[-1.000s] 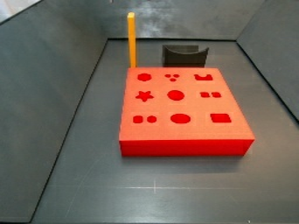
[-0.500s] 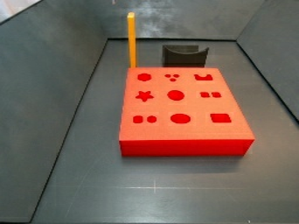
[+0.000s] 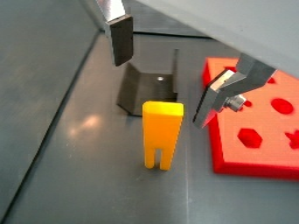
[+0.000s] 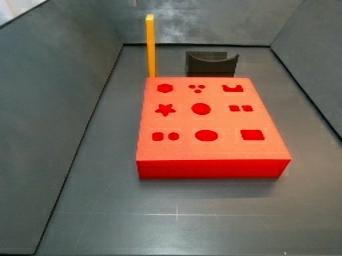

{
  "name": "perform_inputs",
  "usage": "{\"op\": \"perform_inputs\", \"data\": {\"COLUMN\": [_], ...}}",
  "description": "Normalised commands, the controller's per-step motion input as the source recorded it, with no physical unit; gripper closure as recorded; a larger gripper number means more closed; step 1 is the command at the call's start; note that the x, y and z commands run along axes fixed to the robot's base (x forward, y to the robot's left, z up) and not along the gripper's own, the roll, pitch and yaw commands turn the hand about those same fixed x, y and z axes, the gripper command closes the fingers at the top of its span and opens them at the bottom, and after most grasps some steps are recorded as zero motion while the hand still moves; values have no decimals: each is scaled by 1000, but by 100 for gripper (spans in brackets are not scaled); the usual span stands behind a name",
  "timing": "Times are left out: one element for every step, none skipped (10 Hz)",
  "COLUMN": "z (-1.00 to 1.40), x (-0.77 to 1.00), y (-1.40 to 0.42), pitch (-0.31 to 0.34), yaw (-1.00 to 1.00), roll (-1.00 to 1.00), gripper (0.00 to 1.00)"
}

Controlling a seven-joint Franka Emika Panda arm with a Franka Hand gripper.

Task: Pick up the square-circle object. Move up. Rotate the square-circle object. Place the square-circle object on the fixture. Regrasp the square-circle object. Move to above the board. Insert the square-circle object.
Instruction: Rotate the square-circle object.

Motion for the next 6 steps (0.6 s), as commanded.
{"op": "perform_inputs", "data": {"z": [-14,-14,-14,-14,-14,-14], "x": [22,22,22,22,22,22], "y": [3,2,2,2,2,2], "pitch": [9,10,10,11,11,11], "yaw": [1000,1000,1000,1000,1000,1000], "roll": [-2,-2,-2,-2,-2,-2], "gripper": [0,0,0,0,0,0]}}
